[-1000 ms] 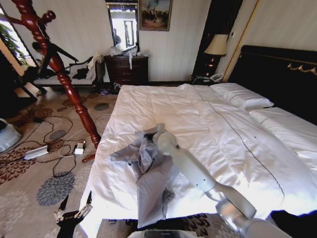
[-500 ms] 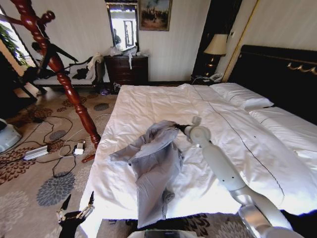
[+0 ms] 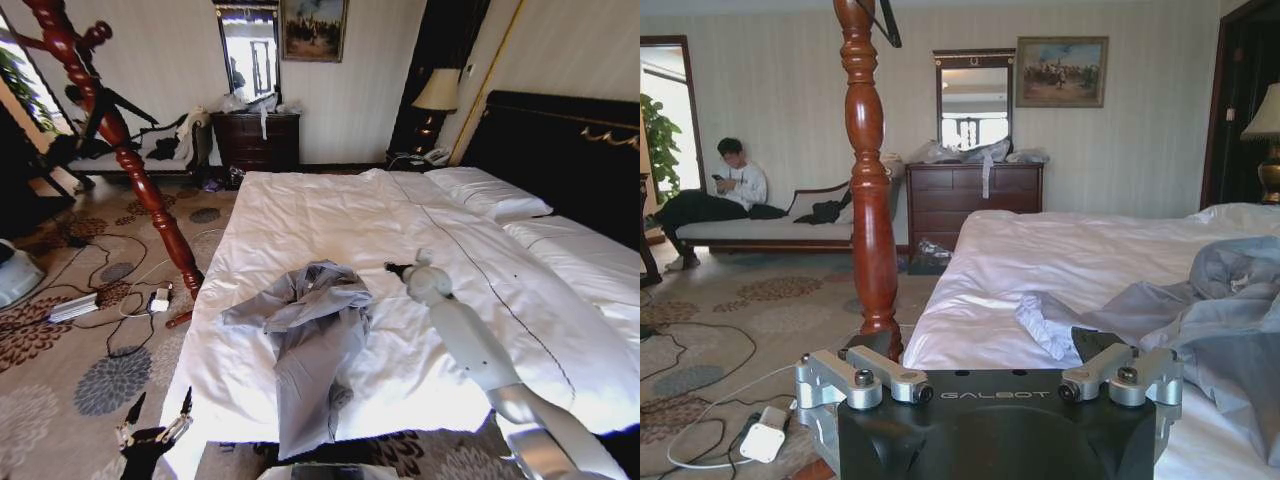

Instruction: Pick up the clothes from the bed and hang them on the clothes hanger.

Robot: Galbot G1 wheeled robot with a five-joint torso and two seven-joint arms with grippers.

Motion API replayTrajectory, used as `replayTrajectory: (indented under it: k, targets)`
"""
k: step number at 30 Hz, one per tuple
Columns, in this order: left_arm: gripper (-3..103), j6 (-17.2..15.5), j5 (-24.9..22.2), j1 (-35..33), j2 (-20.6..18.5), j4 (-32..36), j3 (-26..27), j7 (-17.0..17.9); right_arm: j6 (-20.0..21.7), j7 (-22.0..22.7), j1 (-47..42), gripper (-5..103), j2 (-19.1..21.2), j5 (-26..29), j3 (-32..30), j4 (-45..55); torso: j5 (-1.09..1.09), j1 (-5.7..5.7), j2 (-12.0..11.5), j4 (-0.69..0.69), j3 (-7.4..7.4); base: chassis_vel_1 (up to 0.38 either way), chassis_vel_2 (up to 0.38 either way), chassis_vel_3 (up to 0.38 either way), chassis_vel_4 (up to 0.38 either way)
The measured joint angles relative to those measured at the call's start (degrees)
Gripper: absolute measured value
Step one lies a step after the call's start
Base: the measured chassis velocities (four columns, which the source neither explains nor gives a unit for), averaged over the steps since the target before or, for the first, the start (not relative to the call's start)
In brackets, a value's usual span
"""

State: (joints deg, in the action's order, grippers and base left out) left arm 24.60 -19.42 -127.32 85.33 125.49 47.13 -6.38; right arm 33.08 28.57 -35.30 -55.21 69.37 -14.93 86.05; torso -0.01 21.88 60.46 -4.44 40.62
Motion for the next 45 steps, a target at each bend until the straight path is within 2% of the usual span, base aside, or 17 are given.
replayTrajectory:
  k: [1,5,7,9,14,20,23,29,34,35,39,45]
  targets:
    - [100,0.0,0.0,0.0,0.0,0.0,0.0,0.0,0.0,0.0,0.0,48,0.0,0.0,0.0,0.0,0.0,0.0,0.0,0.0,0.0,0.0,0.0,0.0,0.0]
    - [100,0.0,0.2,0.2,-0.1,-0.2,-0.2,0.0,0.6,3.5,-4.9,70,1.9,10.3,-3.6,11.4,-0.02,-0.01,0.0,-0.03,-0.01,0.0,0.0,0.0,0.0]
    - [100,-0.1,0.4,0.3,0.0,-0.2,-0.3,0.0,0.6,4.1,-5.9,70,2.0,11.6,-4.2,13.2,-0.01,-0.01,0.0,-0.03,-0.01,0.0,0.0,0.0,0.0]
    - [100,-0.2,1.2,0.3,0.3,-0.2,-0.6,0.0,0.7,5.9,-10.0,80,2.3,16.4,-6.0,18.8,0.0,-0.01,0.0,-0.01,-0.01,0.0,0.0,0.0,0.0]
    - [100,-0.4,2.1,0.1,0.4,0.1,-0.7,0.0,1.5,6.3,-18.6,99,2.8,22.6,-8.1,27.1,0.01,-0.02,0.0,-0.04,-0.01,0.0,0.0,0.0,0.0]
    - [100,-0.5,2.4,-0.1,0.3,0.3,-0.4,-0.1,2.3,5.4,-23.8,100,2.6,24.3,-7.0,33.3,-0.01,-0.02,0.0,-0.03,-0.01,0.0,0.0,0.0,0.0]
    - [100,-0.6,2.4,-0.3,0.5,0.3,-0.4,-0.1,3.0,5.2,-25.6,100,1.7,24.8,-4.2,36.2,0.0,-0.01,0.0,-0.02,-0.01,0.0,0.0,0.0,0.0]
    - [100,-0.3,2.1,-1.1,0.6,0.3,-0.3,-0.1,3.9,5.2,-26.1,100,-0.1,23.8,0.8,36.0,-0.01,-0.02,0.0,-0.02,-0.01,0.0,0.0,0.0,0.0]
    - [100,0.2,1.6,-1.9,0.6,-0.1,0.4,-0.1,4.6,5.8,-24.7,100,-4.7,21.3,7.1,33.0,-0.01,0.0,0.0,-0.01,0.0,0.0,0.0,0.0,0.0]
    - [100,0.2,1.6,-1.9,0.6,-0.1,0.4,-0.1,4.6,5.8,-24.7,100,-4.7,21.3,7.1,33.0,-0.01,0.0,0.0,-0.01,0.0,0.0,0.0,0.0,0.0]
    - [100,0.2,1.3,-2.3,1.0,0.3,0.5,-0.1,4.8,5.9,-23.1,100,-9.0,20.2,9.7,29.9,-0.01,0.0,0.0,-0.02,0.0,0.0,0.0,0.0,0.0]
    - [100,0.2,0.9,-2.2,1.0,-0.1,0.5,0.0,4.8,6.0,-21.4,100,-11.8,20.0,10.9,26.9,-0.01,-0.01,0.0,-0.02,0.0,0.0,0.0,0.0,0.0]
